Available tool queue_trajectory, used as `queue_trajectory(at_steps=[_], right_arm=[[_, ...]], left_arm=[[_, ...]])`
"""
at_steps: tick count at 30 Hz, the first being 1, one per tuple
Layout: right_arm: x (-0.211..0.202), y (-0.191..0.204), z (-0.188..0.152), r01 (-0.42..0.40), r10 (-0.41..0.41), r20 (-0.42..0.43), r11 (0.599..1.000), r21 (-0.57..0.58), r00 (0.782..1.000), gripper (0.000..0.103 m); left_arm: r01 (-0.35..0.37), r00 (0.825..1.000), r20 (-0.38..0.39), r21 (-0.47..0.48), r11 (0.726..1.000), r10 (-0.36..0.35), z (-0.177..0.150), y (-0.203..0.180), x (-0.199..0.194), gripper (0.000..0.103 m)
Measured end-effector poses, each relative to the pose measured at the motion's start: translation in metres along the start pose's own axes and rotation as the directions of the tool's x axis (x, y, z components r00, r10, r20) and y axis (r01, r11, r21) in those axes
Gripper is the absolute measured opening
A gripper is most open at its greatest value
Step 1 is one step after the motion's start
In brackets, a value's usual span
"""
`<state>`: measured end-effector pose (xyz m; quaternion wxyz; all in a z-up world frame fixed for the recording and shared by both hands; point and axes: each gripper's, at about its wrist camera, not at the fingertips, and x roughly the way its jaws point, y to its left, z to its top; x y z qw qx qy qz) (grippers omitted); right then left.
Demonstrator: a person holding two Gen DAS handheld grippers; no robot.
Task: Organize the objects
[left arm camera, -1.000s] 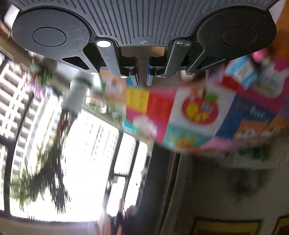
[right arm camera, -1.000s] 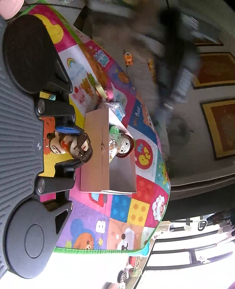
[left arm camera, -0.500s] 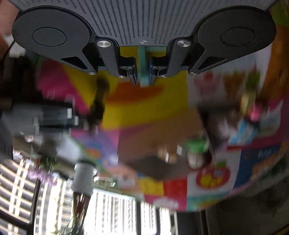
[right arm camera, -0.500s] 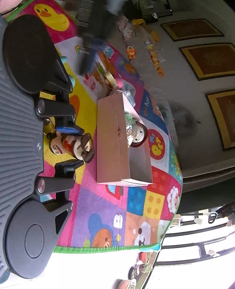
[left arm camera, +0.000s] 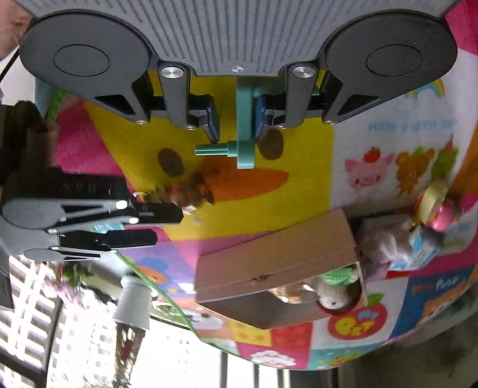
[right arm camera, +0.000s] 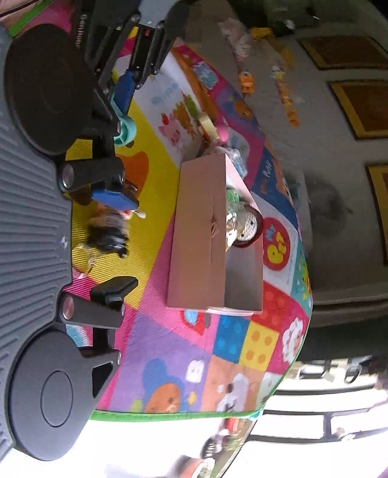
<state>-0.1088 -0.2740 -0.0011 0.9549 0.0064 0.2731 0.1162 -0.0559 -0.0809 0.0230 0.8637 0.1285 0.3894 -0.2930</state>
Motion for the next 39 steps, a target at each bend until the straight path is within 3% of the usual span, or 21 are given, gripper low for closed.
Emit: queue_trajectory(at_steps=[6, 10, 14, 17, 19, 22, 27, 31, 35, 37, 39], right_arm=[[0.007, 0.016, 0.013, -0.031, 0.025, -0.052, 0.991, -0.130, 0.998, 0.049], [-0.009, 0.020, 0.013, -0.110, 0.106, -0.031, 0.981, -0.158, 0.994, 0.063], [-0.002, 0.027, 0.009, -0.080, 0.066, -0.064, 0.961, -0.264, 0.996, 0.063], [0.018, 0.015, 0.011, -0.091, 0.066, -0.117, 0.971, -0.219, 0.991, 0.063], [0.031, 0.008, 0.011, -0.097, 0.068, -0.164, 0.980, -0.175, 0.984, 0.057], [0.025, 0.013, 0.009, -0.105, 0.076, -0.158, 0.976, -0.189, 0.985, 0.040], [-0.012, 0.008, 0.015, -0.072, 0.065, -0.048, 0.984, -0.166, 0.997, 0.040], [-0.037, -0.007, 0.020, -0.023, 0.027, 0.032, 0.992, -0.121, 0.999, 0.040], [-0.042, -0.018, 0.024, 0.012, -0.007, 0.063, 0.997, -0.082, 0.998, 0.040], [-0.038, -0.021, 0.024, 0.013, -0.009, 0.062, 0.998, -0.065, 0.998, 0.040], [-0.034, -0.022, 0.023, 0.012, -0.009, 0.056, 0.999, -0.053, 0.998, 0.040]], left_arm=[[-0.006, 1.000, 0.030, -0.022, 1.000, 0.006, -0.004, 0.001, -0.003, 0.018], [0.009, 0.999, 0.049, -0.047, 0.999, -0.007, -0.007, 0.006, -0.003, 0.018], [0.008, 0.998, 0.056, -0.059, 0.998, -0.005, -0.008, 0.007, -0.004, 0.016], [0.009, 0.998, 0.066, -0.069, 0.998, -0.005, -0.010, 0.007, -0.004, 0.016], [0.011, 0.998, 0.070, -0.074, 0.997, -0.006, -0.011, 0.008, -0.004, 0.016], [0.010, 0.997, 0.072, -0.079, 0.997, -0.005, -0.011, 0.008, -0.003, 0.016], [0.008, 0.996, 0.085, -0.076, 0.997, -0.002, -0.002, 0.009, -0.005, 0.014], [0.051, 0.986, 0.163, -0.089, 0.995, -0.036, 0.039, 0.016, -0.021, 0.014], [0.024, 0.956, 0.292, -0.060, 0.998, -0.006, 0.108, 0.012, -0.028, 0.014], [0.060, 0.944, 0.330, -0.151, 0.987, -0.007, 0.136, 0.020, -0.020, 0.014], [0.116, 0.945, 0.325, -0.253, 0.960, -0.029, 0.158, 0.032, -0.006, 0.018]])
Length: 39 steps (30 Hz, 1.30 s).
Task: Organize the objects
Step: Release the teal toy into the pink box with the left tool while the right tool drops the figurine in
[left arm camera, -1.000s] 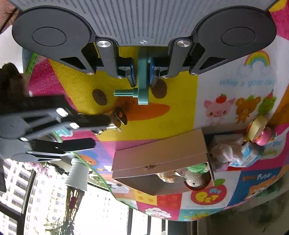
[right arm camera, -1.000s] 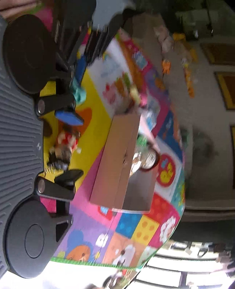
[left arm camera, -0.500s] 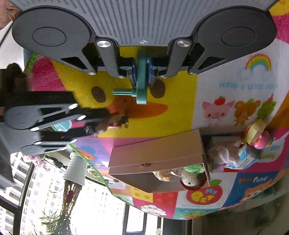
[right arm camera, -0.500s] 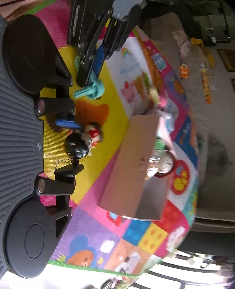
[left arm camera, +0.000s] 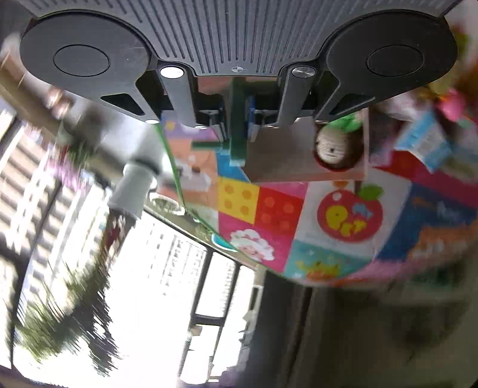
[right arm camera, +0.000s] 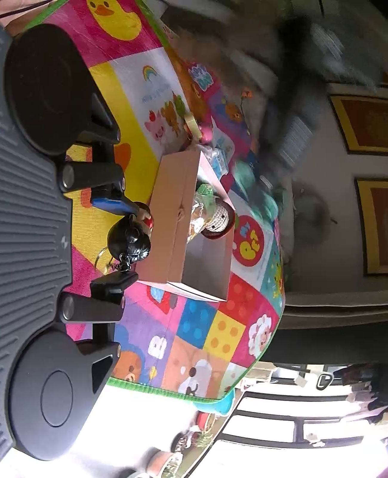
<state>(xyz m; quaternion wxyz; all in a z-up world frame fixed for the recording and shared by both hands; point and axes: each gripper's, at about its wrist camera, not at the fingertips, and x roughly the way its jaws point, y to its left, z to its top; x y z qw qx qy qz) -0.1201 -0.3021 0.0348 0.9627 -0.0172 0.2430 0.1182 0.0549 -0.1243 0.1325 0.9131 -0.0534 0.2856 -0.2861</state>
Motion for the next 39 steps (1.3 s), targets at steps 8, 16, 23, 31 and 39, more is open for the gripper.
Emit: queue_trajectory(at_steps=[8, 16, 23, 31, 39], right_arm=[[-0.001, -0.013, -0.004, 0.026, -0.026, -0.008, 0.998, 0.057, 1.000, 0.040], [0.000, -0.024, 0.076, -0.031, 0.016, 0.121, 0.993, 0.118, 0.993, 0.040], [0.064, -0.013, 0.178, 0.163, -0.182, 0.186, 0.980, 0.113, 0.965, 0.071], [0.075, 0.024, 0.097, 0.094, -0.095, 0.039, 0.995, 0.030, 0.995, 0.088], [0.083, 0.054, 0.006, -0.080, 0.096, -0.141, 0.990, 0.113, 0.985, 0.089]], left_arm=[[0.004, 0.999, 0.045, -0.051, 0.999, -0.002, -0.017, 0.026, -0.014, 0.018], [-0.090, 0.991, -0.105, -0.052, 0.995, 0.085, -0.109, 0.083, -0.060, 0.018], [-0.166, 0.981, -0.126, -0.148, 0.975, 0.148, -0.134, 0.122, -0.074, 0.018], [-0.171, 0.983, -0.108, -0.215, 0.961, 0.151, -0.132, 0.141, -0.071, 0.018], [-0.192, 0.981, -0.051, -0.304, 0.933, 0.185, -0.078, 0.165, -0.044, 0.018]])
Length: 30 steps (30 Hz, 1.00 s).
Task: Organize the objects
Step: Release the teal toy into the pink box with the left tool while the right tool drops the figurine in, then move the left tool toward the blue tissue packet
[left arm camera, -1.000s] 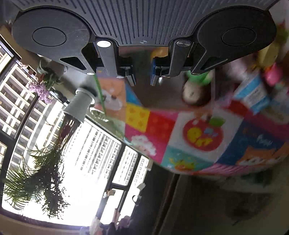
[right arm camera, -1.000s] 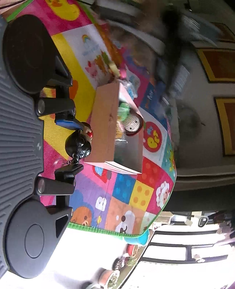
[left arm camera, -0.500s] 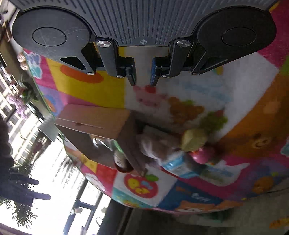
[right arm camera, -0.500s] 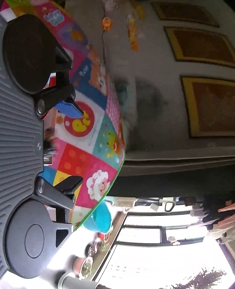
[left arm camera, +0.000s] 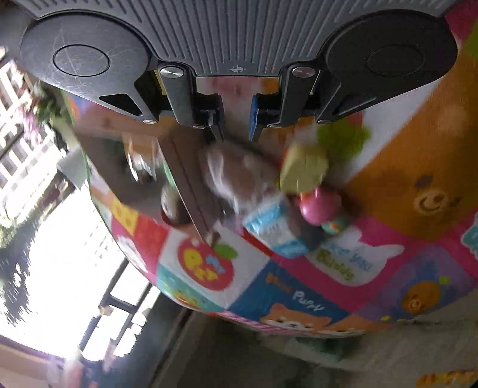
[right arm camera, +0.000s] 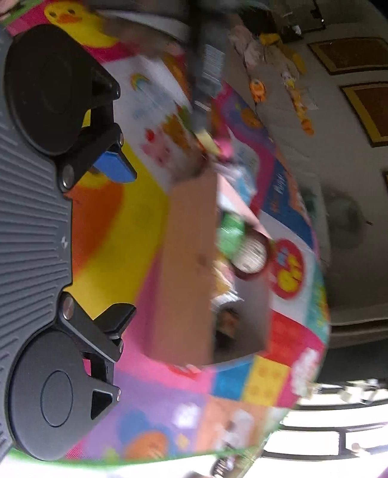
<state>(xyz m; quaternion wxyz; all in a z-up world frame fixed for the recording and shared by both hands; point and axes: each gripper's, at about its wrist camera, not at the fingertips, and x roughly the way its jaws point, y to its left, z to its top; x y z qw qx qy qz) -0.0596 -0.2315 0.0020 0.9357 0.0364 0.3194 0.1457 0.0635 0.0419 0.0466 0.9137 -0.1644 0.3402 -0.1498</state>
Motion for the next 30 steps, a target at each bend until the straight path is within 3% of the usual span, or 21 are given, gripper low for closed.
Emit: queue_trajectory(at_steps=[5, 8, 13, 16, 22, 24, 27, 30], right_arm=[[0.006, 0.011, -0.009, -0.012, 0.012, -0.012, 1.000, -0.004, 1.000, 0.091], [0.000, 0.009, -0.012, -0.028, 0.028, 0.014, 1.000, 0.003, 1.000, 0.097], [0.001, 0.004, -0.009, -0.043, 0.042, 0.042, 0.999, 0.018, 0.998, 0.100], [-0.001, 0.002, -0.010, -0.054, 0.052, 0.053, 0.998, 0.029, 0.997, 0.103], [-0.006, 0.002, -0.012, -0.068, 0.065, 0.083, 0.997, 0.028, 0.994, 0.103], [-0.009, 0.001, -0.013, -0.071, 0.068, 0.102, 0.997, 0.029, 0.992, 0.103], [-0.009, 0.001, -0.013, -0.081, 0.078, 0.108, 0.996, 0.031, 0.991, 0.103], [-0.007, -0.002, -0.013, -0.085, 0.080, 0.099, 0.995, 0.045, 0.992, 0.103]], left_arm=[[-0.032, 0.999, -0.021, -0.128, 0.991, 0.030, 0.071, 0.001, 0.032, 0.018], [-0.135, 0.990, -0.068, -0.133, 0.982, 0.127, 0.106, -0.003, 0.058, 0.018], [-0.250, 0.953, -0.223, -0.204, 0.947, 0.204, 0.128, 0.005, 0.115, 0.018], [-0.270, 0.953, -0.208, -0.251, 0.930, 0.221, 0.139, 0.010, 0.137, 0.018], [-0.362, 0.925, -0.188, -0.181, 0.914, 0.329, 0.153, 0.005, 0.141, 0.019], [-0.345, 0.931, -0.150, -0.073, 0.936, 0.332, 0.156, -0.004, 0.123, 0.019], [-0.380, 0.917, -0.080, 0.118, 0.917, 0.391, 0.154, -0.016, 0.100, 0.019], [-0.252, 0.951, -0.125, 0.216, 0.943, 0.283, 0.134, -0.017, 0.078, 0.019]])
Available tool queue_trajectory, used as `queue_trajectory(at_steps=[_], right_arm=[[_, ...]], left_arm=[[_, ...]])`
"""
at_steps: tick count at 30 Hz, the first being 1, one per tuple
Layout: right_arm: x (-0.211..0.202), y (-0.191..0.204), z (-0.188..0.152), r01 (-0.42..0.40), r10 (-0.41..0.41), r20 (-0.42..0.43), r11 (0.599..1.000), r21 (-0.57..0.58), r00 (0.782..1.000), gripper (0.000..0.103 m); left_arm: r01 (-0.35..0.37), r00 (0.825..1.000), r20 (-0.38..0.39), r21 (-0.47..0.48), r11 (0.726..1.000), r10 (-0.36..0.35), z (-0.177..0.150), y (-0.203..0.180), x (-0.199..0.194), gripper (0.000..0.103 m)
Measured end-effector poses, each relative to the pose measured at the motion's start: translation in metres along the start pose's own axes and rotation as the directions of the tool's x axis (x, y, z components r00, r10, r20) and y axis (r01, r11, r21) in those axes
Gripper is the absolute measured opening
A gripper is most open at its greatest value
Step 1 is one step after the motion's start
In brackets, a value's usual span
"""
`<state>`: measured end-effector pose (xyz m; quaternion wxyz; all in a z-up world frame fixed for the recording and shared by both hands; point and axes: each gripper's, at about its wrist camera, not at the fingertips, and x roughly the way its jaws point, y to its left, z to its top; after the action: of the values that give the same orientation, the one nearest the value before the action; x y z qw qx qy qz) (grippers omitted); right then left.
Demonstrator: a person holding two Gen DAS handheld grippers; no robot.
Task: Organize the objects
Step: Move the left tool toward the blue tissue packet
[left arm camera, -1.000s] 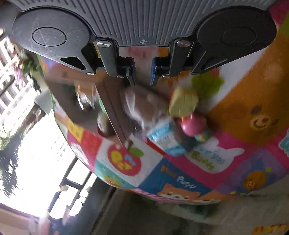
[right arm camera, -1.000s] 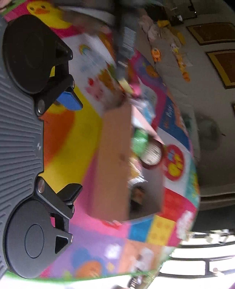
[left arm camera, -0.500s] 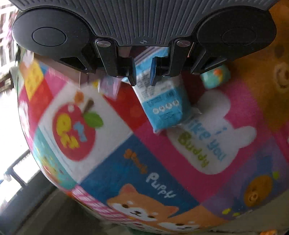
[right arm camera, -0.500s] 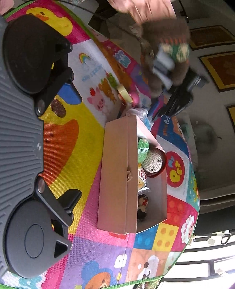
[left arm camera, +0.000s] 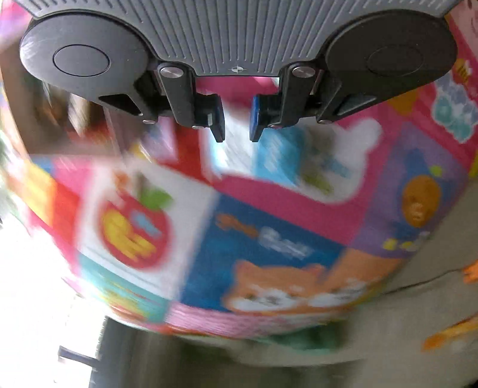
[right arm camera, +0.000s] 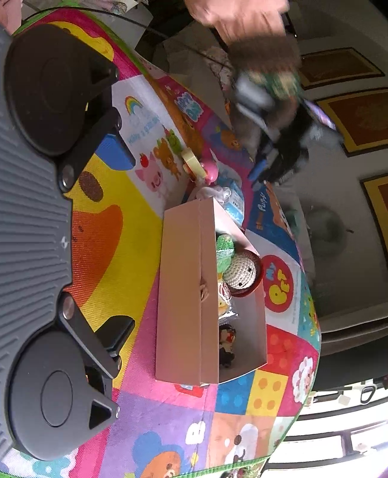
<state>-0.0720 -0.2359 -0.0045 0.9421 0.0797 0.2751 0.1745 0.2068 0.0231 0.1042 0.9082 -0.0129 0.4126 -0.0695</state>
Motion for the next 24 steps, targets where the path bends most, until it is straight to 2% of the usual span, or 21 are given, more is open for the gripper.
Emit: queue_trajectory(at_steps=[2, 5, 8, 12, 13, 14, 19, 21, 24], right_arm=[[0.001, -0.001, 0.000, 0.000, 0.000, -0.003, 1.000, 0.011, 1.000, 0.103], [0.003, -0.004, 0.000, 0.005, -0.004, -0.017, 1.000, 0.028, 1.000, 0.103], [0.008, -0.007, 0.001, 0.012, -0.010, -0.047, 0.999, 0.050, 0.999, 0.103], [0.017, -0.013, 0.003, 0.025, -0.015, -0.107, 0.996, 0.085, 0.994, 0.103], [0.019, -0.013, 0.003, 0.028, -0.018, -0.116, 0.996, 0.088, 0.993, 0.103], [0.019, -0.012, 0.003, 0.031, -0.021, -0.116, 0.996, 0.084, 0.993, 0.103], [0.021, -0.009, 0.004, 0.044, -0.036, -0.134, 0.997, 0.057, 0.990, 0.103], [0.022, -0.008, 0.004, 0.041, -0.034, -0.145, 0.998, 0.047, 0.989, 0.103], [0.023, -0.006, 0.005, 0.042, -0.039, -0.164, 0.999, 0.017, 0.986, 0.103]], left_arm=[[0.055, 0.998, -0.007, 0.076, 0.996, -0.055, -0.024, -0.005, -0.016, 0.019], [0.153, 0.988, -0.056, 0.201, 0.968, -0.145, -0.071, -0.021, -0.039, 0.019], [0.195, 0.978, -0.124, 0.285, 0.939, -0.165, -0.111, -0.043, -0.047, 0.019], [0.213, 0.972, -0.189, 0.478, 0.852, -0.136, -0.157, -0.075, -0.039, 0.020], [0.196, 0.979, -0.147, 0.515, 0.835, -0.139, -0.164, -0.080, -0.041, 0.019], [0.196, 0.980, -0.139, 0.527, 0.827, -0.144, -0.166, -0.082, -0.040, 0.015], [0.227, 0.973, -0.146, 0.460, 0.859, -0.178, -0.161, -0.078, -0.035, 0.013], [0.229, 0.972, -0.151, 0.466, 0.855, -0.178, -0.160, -0.078, -0.035, 0.013], [0.237, 0.970, -0.170, 0.497, 0.835, -0.174, -0.160, -0.082, -0.036, 0.013]])
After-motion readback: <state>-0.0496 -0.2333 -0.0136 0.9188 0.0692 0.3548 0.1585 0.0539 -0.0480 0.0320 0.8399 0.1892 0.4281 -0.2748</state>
